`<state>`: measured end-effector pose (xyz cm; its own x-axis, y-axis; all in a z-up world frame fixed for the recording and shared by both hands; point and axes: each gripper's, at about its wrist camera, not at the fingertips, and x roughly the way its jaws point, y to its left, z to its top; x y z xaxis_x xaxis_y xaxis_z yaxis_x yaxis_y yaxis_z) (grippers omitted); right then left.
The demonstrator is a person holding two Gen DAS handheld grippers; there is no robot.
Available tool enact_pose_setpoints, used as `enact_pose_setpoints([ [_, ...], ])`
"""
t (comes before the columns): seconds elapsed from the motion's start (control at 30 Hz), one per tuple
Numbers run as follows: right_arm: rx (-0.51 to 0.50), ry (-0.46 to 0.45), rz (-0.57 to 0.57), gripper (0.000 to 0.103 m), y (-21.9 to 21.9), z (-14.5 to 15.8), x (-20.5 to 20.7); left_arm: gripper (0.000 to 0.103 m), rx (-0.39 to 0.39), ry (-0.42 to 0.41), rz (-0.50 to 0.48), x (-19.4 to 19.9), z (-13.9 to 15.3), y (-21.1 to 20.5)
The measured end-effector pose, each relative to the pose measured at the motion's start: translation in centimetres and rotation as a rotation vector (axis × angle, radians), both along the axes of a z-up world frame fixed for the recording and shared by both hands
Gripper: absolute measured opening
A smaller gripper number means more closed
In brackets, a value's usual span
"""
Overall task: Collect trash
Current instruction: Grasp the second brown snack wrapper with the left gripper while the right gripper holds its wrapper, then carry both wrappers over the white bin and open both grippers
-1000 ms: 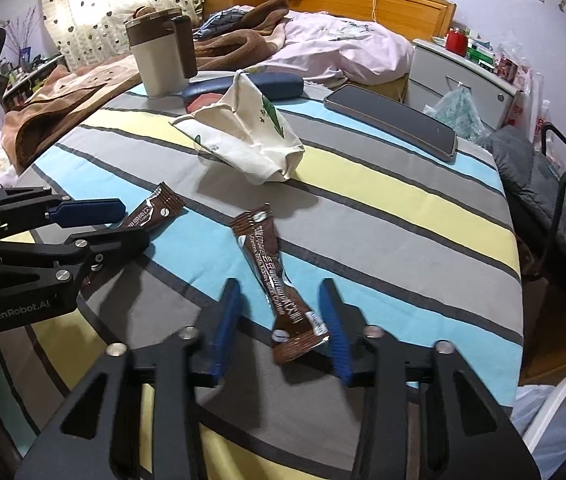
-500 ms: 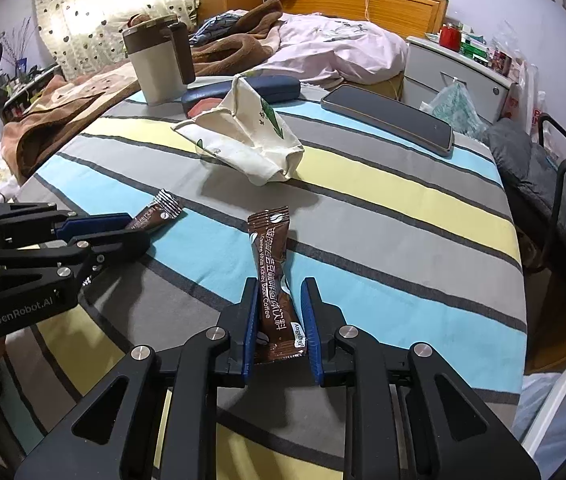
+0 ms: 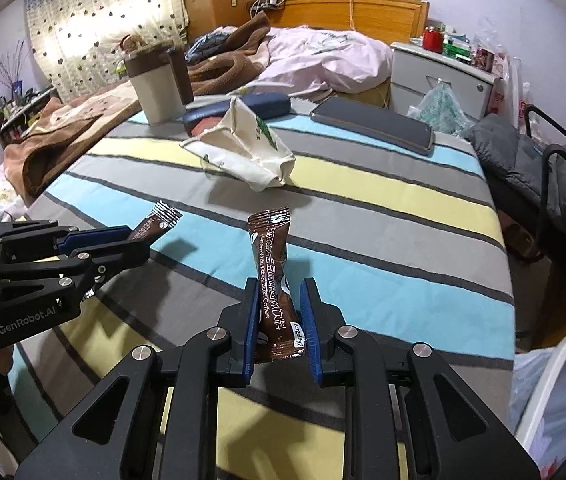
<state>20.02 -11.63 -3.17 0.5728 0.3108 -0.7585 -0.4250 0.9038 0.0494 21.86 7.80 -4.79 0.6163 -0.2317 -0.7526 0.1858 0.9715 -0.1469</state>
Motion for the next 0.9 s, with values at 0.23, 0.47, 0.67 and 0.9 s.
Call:
enact_pose_setpoints([
  [0.23,0.031,-0.024,-0.047,0.023,-1.1,0.9,-1.4,0.021,-0.009,-0.036,-0.027,-1.9,1.6,-1.3],
  [0.47,0.052,-0.072,-0.093,0.023,-2.5,2.4,-3.4,0.021,-0.007,-0.078,-0.068,-3.6,3.4,-3.5],
  [0.67,0.063,-0.106,-0.149,0.023,-4.4,3.3,-4.7,0.021,-0.014,-0.107,-0.115,-5.0,4.6,-6.1],
  [0.9,0.061,-0.147,-0.231,0.023,-6.9,4.4,-6.3,0.021,-0.025,-0.147,-0.186,-6.1,6.1,-9.8],
])
